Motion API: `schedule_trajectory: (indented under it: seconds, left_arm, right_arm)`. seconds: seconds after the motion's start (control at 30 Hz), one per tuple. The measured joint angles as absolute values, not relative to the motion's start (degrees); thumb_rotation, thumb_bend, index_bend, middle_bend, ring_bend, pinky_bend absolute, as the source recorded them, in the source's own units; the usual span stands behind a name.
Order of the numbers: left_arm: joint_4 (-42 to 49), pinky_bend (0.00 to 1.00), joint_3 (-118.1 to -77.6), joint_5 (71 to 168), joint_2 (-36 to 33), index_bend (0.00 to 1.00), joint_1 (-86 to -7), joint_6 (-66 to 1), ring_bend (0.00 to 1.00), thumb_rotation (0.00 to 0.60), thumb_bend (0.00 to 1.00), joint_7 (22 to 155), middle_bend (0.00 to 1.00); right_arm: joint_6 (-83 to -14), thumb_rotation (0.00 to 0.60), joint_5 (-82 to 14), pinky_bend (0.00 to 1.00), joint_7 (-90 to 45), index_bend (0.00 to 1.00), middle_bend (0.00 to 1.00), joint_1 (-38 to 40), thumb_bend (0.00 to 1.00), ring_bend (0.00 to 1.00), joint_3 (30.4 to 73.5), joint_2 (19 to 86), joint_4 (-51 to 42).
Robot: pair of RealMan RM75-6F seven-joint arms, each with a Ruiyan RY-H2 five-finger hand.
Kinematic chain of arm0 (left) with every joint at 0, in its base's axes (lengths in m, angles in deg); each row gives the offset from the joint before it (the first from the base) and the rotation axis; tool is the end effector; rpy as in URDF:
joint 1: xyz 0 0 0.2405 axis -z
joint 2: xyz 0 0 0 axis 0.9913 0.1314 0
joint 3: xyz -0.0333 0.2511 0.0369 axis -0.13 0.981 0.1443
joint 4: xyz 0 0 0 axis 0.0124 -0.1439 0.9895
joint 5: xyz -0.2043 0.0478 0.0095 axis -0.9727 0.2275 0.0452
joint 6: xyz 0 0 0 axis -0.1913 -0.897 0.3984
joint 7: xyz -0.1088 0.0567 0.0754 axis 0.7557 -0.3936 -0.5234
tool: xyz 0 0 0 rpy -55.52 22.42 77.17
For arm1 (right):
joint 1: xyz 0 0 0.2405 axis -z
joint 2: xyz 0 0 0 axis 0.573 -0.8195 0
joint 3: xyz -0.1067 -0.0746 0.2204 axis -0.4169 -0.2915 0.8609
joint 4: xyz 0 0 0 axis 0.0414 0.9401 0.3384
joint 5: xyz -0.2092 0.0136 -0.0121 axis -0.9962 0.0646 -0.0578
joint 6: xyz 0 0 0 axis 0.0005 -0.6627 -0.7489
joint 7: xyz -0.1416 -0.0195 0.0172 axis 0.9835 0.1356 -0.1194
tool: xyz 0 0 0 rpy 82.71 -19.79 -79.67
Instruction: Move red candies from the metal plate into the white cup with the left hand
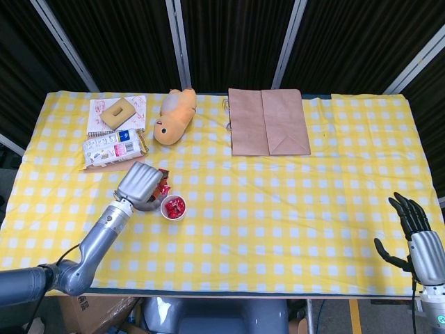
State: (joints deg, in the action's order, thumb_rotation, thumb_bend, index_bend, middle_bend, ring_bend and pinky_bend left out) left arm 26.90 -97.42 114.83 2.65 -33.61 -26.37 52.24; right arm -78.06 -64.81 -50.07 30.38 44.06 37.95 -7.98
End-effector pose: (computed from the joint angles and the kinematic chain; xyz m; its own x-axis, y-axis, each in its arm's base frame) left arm -0.1184 0.3488 0.0266 0.6553 0.1300 0.7441 0.7096 -0.4438 -0.5474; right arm -0.3273 -0.1782 0.1676 0.0752 0.0678 0.9949 -0.9809 -0.1747 0.0860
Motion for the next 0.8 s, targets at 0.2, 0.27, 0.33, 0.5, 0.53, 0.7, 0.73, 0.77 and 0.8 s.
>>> schedule_trajectory:
  seconds: [0.2, 0.27, 0.33, 0.5, 0.53, 0.7, 0.73, 0.77, 0.8]
  left_arm:
    - [30.0, 0.99, -96.2, 116.8, 1.6, 0.54, -32.9, -26.2, 1.0, 0.6, 0.44, 50.6, 1.0]
    - [30.4, 0.99, -95.7, 116.9, 1.1, 0.54, -32.8, -26.0, 1.0, 0.6, 0.44, 50.2, 1.0]
    - [30.6, 0.99, -95.2, 116.9, 0.6, 0.54, -32.7, -25.9, 1.0, 0.6, 0.44, 49.7, 1.0]
    - [30.5, 0.99, -94.2, 116.6, -0.5, 0.54, -32.7, -25.8, 1.0, 0.6, 0.44, 48.9, 1.0]
    - [30.3, 0.99, -94.1, 116.5, -0.7, 0.54, -32.7, -25.7, 1.0, 0.6, 0.44, 48.8, 1.0]
    - [29.6, 0.99, -93.7, 115.6, -0.9, 0.54, -32.9, -25.6, 1.0, 0.6, 0.44, 48.8, 1.0]
    - [29.5, 0.99, -93.7, 115.5, -0.9, 0.53, -32.9, -25.6, 1.0, 0.6, 0.44, 48.8, 1.0]
    - [29.4, 0.99, -93.6, 115.5, -1.0, 0.53, -32.9, -25.6, 1.0, 0.6, 0.44, 48.9, 0.99]
    - [29.3, 0.99, -93.6, 115.5, -1.0, 0.52, -33.0, -25.5, 1.0, 0.6, 0.43, 48.9, 0.99]
  right_arm:
    - [-78.2, 0.6, -64.7, 0.0, -50.3, 0.0, 0.0, 30.4, 0.42, 0.0, 44.2, 37.9, -7.9]
    - [-78.2, 0.6, -64.7, 0.0, -50.4, 0.0, 0.0, 30.4, 0.42, 0.0, 44.2, 37.9, -7.8]
    - [-78.3, 0.6, -64.7, 0.0, -50.6, 0.0, 0.0, 30.4, 0.42, 0.0, 44.2, 37.9, -7.8]
    - [-78.4, 0.6, -64.9, 0.0, -50.8, 0.0, 0.0, 30.4, 0.42, 0.0, 44.2, 37.9, -7.7]
    - [-78.4, 0.6, -64.9, 0.0, -50.8, 0.0, 0.0, 30.4, 0.42, 0.0, 44.2, 37.9, -7.7]
    - [-78.4, 0.6, -64.8, 0.0, -50.8, 0.0, 0.0, 30.4, 0.42, 0.0, 44.2, 37.9, -7.6]
    - [-78.4, 0.6, -64.9, 0.0, -50.8, 0.0, 0.0, 30.3, 0.42, 0.0, 44.2, 37.9, -7.6]
    - [-78.4, 0.6, -64.9, 0.0, -50.7, 0.0, 0.0, 30.3, 0.42, 0.0, 44.2, 37.9, -7.7]
    - [-78.4, 0.6, -64.9, 0.0, -50.7, 0.0, 0.0, 30.3, 0.42, 0.0, 44.2, 37.9, -7.7]
